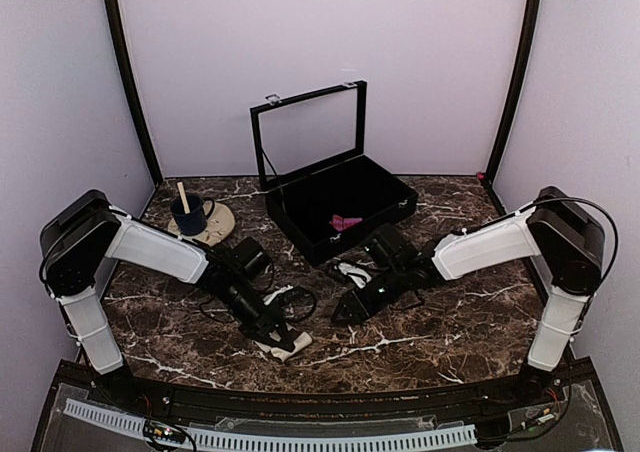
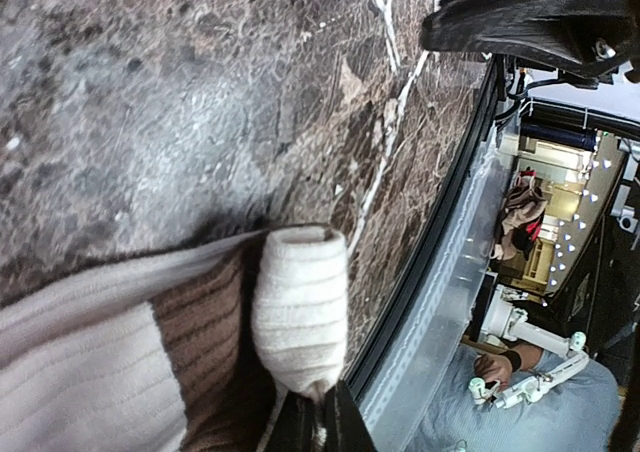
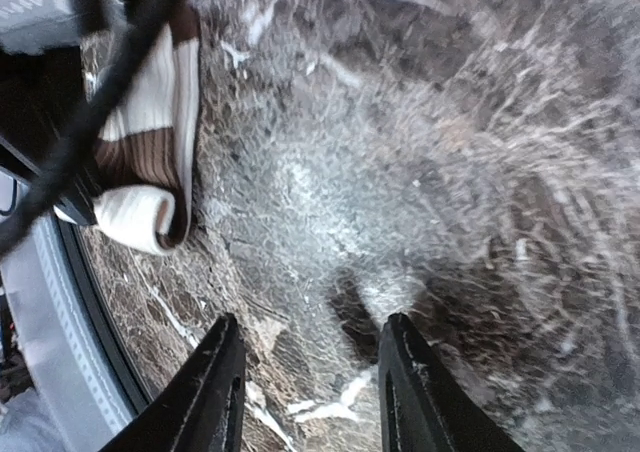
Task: Roll the socks
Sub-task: Roll the sock at the center of the board.
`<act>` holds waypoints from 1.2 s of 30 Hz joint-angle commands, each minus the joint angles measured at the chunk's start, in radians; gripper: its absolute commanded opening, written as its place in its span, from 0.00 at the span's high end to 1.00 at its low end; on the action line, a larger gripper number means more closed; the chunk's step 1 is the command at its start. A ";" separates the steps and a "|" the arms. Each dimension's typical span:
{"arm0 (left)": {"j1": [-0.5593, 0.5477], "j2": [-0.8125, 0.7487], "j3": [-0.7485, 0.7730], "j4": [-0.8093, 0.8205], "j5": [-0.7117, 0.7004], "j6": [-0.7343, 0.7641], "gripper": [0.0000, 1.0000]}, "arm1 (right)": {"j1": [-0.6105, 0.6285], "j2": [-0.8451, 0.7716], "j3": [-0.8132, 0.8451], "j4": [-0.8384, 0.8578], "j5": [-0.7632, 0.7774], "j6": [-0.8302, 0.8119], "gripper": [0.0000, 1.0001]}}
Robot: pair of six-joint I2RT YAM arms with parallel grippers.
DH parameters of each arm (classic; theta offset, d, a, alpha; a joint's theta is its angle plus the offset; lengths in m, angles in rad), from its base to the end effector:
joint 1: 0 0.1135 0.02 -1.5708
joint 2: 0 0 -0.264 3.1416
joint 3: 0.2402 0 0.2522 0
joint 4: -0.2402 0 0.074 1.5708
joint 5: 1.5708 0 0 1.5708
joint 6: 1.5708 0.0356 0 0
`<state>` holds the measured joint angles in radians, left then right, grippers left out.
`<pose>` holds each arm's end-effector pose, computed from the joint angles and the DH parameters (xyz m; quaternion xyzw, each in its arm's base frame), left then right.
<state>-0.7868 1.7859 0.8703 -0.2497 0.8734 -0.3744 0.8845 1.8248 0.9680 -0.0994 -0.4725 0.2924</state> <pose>0.2006 -0.2398 0.1247 -0.2651 -0.8513 0.4465 0.0747 0.2112 0.2834 0.1368 -0.3381 0.8657 0.3488 0.1208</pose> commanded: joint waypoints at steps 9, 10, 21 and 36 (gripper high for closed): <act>0.010 0.031 -0.044 0.056 0.077 -0.058 1.00 | 0.163 -0.183 -0.110 0.149 0.248 -0.236 0.57; 0.010 0.029 -0.050 0.059 0.075 -0.060 1.00 | 0.190 -0.189 -0.116 0.154 0.273 -0.259 0.57; 0.014 0.010 -0.110 0.056 0.067 -0.045 1.00 | 0.418 -0.194 -0.165 0.232 0.532 -0.423 0.59; 0.037 0.039 -0.103 0.012 0.090 0.026 1.00 | 0.549 -0.019 -0.064 0.285 0.764 -0.659 0.55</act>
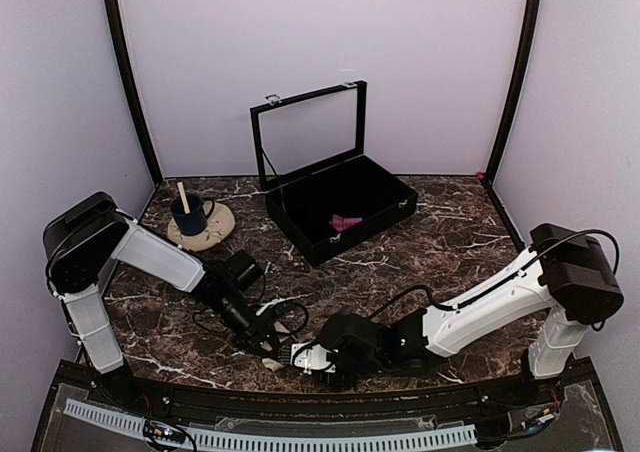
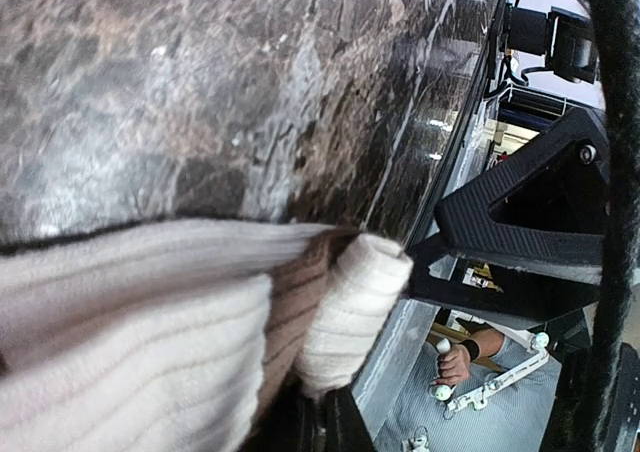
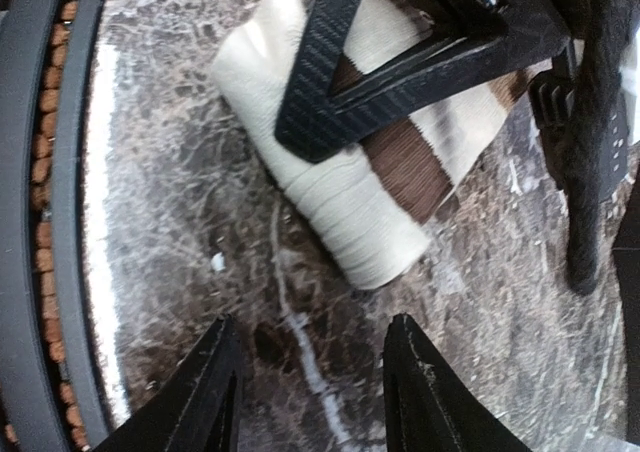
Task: Roll the socks
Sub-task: Roll the sock at the center of the board.
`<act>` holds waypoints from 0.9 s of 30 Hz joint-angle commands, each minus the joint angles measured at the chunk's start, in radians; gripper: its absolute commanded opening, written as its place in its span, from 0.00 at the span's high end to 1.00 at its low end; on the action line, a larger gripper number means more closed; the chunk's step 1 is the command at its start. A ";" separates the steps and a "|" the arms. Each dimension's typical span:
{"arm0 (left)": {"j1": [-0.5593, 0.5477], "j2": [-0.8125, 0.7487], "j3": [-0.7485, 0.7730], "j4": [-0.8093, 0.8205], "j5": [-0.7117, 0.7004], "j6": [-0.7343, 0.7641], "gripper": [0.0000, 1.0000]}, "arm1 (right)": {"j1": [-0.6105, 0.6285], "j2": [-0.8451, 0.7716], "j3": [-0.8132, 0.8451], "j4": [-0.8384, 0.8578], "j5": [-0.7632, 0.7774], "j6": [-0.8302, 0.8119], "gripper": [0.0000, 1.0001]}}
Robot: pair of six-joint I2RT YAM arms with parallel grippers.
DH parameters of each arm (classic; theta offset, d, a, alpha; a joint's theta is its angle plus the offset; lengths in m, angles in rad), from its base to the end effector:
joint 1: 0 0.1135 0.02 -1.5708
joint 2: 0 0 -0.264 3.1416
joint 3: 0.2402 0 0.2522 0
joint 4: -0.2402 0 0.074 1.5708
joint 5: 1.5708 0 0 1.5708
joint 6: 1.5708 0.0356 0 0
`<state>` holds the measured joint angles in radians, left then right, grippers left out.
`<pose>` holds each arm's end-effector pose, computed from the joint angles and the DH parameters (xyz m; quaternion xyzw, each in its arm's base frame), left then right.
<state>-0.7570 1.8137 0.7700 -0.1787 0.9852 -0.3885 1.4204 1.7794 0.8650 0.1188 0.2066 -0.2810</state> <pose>0.1908 -0.2211 0.1002 -0.2396 -0.8381 0.4742 0.1241 0.0593 0.3428 0.1366 -0.6666 0.6366 0.1224 0.3681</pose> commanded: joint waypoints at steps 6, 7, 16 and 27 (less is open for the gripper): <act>0.011 0.013 -0.008 -0.076 -0.016 0.059 1.00 | 0.017 0.065 0.062 0.092 0.116 -0.156 0.54; 0.011 0.015 -0.009 -0.076 -0.014 0.060 1.00 | 0.020 0.071 0.066 0.096 0.116 -0.166 0.54; 0.017 0.033 0.006 -0.091 0.006 0.083 1.00 | 0.029 0.130 0.089 0.097 0.108 -0.211 0.54; 0.026 0.053 0.030 -0.129 0.019 0.126 1.00 | 0.029 0.204 0.114 0.065 0.108 -0.211 0.54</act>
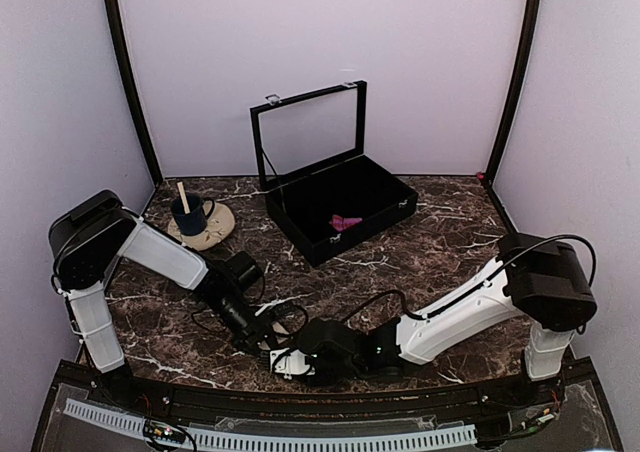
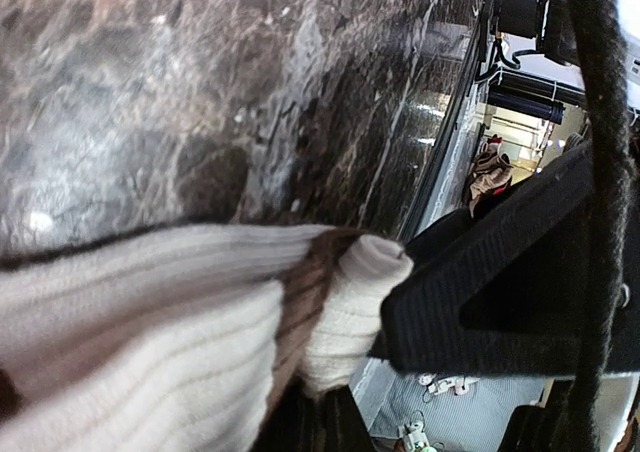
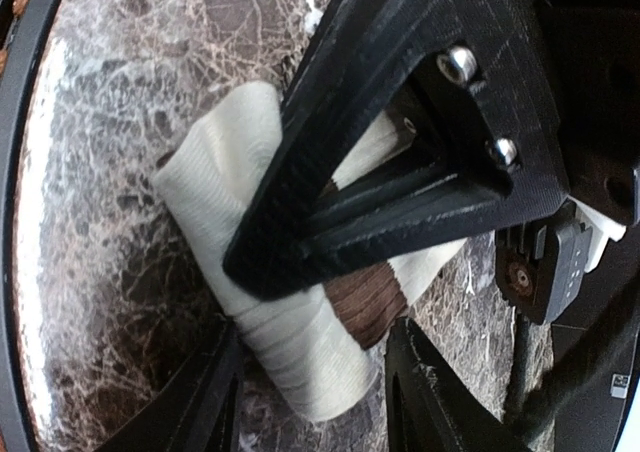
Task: Roll the socks
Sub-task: Roll the sock at the center of the board.
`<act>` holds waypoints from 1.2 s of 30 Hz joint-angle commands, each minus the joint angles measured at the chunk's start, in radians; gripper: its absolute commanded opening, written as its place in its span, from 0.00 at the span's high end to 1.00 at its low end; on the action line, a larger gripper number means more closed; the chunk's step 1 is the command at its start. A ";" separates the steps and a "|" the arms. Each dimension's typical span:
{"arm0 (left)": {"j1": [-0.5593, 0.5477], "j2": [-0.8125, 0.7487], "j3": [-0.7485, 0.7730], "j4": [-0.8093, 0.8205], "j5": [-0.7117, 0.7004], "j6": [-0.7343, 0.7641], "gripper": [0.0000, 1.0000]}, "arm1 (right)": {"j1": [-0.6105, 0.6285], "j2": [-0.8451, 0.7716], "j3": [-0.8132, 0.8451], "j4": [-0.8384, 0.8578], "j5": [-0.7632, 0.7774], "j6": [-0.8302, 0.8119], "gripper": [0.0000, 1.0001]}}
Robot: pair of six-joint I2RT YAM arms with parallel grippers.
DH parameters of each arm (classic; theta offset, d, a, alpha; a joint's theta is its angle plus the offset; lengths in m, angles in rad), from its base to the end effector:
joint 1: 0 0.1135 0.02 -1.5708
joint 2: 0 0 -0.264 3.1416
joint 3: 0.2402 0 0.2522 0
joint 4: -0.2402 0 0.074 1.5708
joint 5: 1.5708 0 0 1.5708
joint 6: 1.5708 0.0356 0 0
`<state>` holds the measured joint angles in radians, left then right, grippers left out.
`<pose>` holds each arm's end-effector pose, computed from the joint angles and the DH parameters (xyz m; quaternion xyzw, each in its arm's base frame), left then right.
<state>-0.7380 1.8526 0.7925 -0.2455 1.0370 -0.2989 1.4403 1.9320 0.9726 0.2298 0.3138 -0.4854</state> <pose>0.1937 -0.2175 0.0938 -0.2515 -0.8260 0.4836 0.1437 0.0608 0.3788 0.1224 -0.7036 0.5674 0.0586 0.4237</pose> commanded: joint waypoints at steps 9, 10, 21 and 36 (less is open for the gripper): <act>0.027 -0.002 0.004 -0.081 -0.033 0.053 1.00 | 0.000 0.056 -0.005 -0.127 0.001 -0.007 0.54; 0.028 -0.003 0.004 -0.081 -0.032 0.053 1.00 | -0.001 0.058 -0.005 -0.142 0.001 -0.007 0.54; 0.030 -0.015 0.001 -0.083 -0.027 0.054 1.00 | -0.016 0.100 0.061 -0.263 0.001 -0.007 0.54; 0.037 -0.014 0.022 -0.126 -0.026 0.065 1.00 | -0.058 0.094 0.087 -0.368 0.001 -0.007 0.54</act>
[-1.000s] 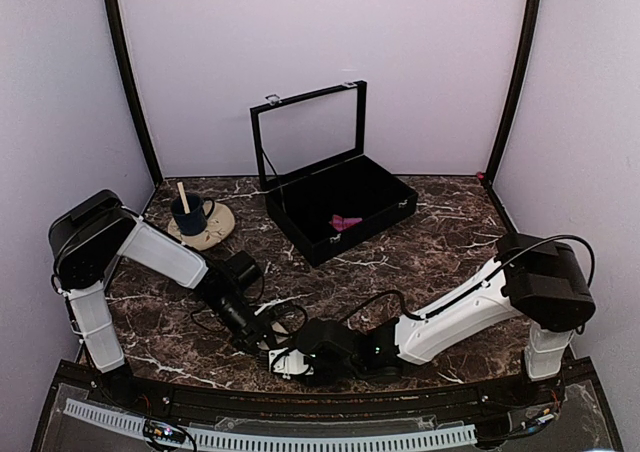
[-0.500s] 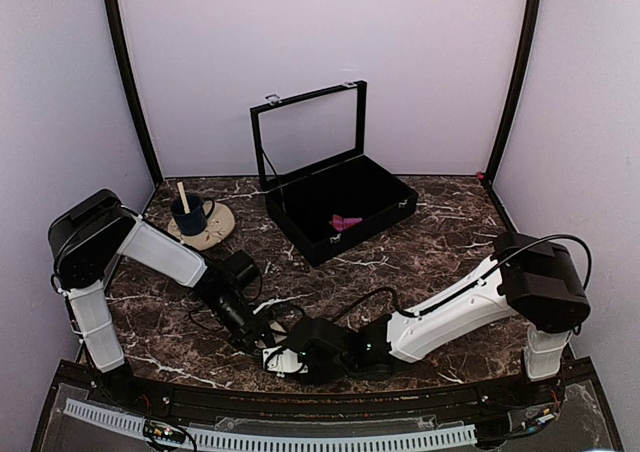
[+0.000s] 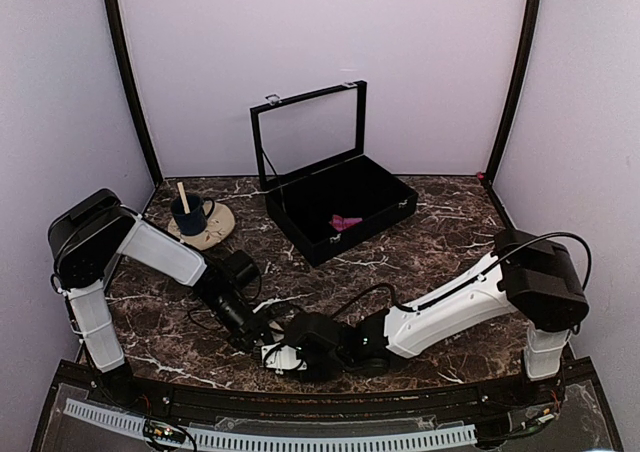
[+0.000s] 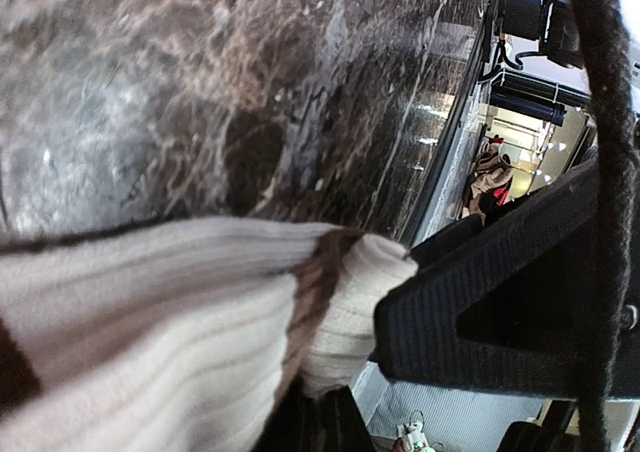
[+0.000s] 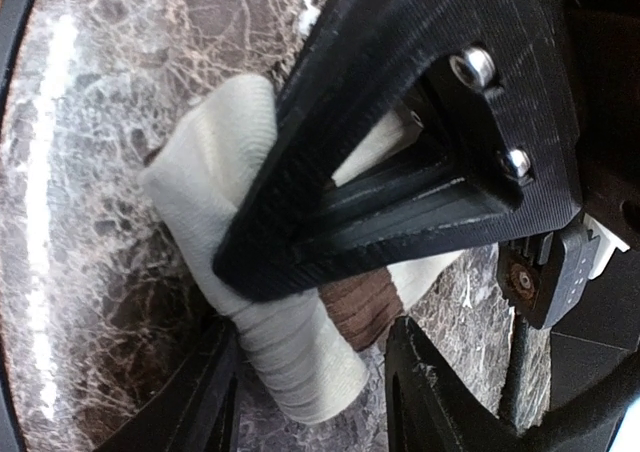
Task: Roll the socks
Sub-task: Roll the sock at the center of the board.
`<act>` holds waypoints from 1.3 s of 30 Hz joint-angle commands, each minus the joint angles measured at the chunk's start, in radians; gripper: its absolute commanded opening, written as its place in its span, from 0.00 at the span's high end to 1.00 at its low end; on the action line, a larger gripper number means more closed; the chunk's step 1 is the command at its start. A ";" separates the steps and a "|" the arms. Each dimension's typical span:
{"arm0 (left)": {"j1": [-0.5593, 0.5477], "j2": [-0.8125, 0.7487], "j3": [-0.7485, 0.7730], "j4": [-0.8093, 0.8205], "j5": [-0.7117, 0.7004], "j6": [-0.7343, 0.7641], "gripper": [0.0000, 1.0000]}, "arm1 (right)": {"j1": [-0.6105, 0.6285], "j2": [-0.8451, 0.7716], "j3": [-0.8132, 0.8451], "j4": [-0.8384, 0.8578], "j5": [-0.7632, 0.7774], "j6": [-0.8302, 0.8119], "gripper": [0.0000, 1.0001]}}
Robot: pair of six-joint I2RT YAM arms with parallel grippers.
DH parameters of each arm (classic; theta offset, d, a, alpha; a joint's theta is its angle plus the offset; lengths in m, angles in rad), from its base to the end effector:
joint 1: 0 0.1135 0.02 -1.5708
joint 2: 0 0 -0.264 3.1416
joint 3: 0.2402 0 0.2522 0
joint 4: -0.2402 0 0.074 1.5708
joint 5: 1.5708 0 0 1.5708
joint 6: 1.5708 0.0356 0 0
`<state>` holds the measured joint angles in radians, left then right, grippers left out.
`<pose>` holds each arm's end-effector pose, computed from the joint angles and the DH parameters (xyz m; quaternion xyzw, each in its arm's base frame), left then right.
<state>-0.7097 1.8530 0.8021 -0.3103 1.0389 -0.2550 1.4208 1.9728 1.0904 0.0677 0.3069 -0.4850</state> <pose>0.1973 -0.2099 0.0942 -0.2452 -0.8294 0.4795 0.1486 0.0703 0.3932 0.1269 -0.7160 0.5781 0.0377 0.3896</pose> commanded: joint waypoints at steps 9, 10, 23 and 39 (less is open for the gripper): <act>0.019 -0.027 0.042 -0.089 -0.076 0.030 1.00 | -0.096 0.011 -0.017 -0.260 -0.150 -0.007 0.54; 0.020 -0.029 0.043 -0.092 -0.085 0.031 1.00 | -0.101 -0.004 -0.027 -0.254 -0.313 -0.007 0.52; 0.025 -0.024 0.032 -0.076 -0.105 0.041 0.99 | -0.121 -0.153 -0.165 -0.167 -0.374 0.449 0.55; 0.032 0.031 0.061 -0.107 -0.066 0.071 1.00 | -0.119 -0.283 -0.164 -0.107 -0.224 0.378 0.56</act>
<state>-0.6888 1.8542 0.8486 -0.3767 0.9874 -0.2195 1.3025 1.7329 0.9184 -0.0517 0.0593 -0.0753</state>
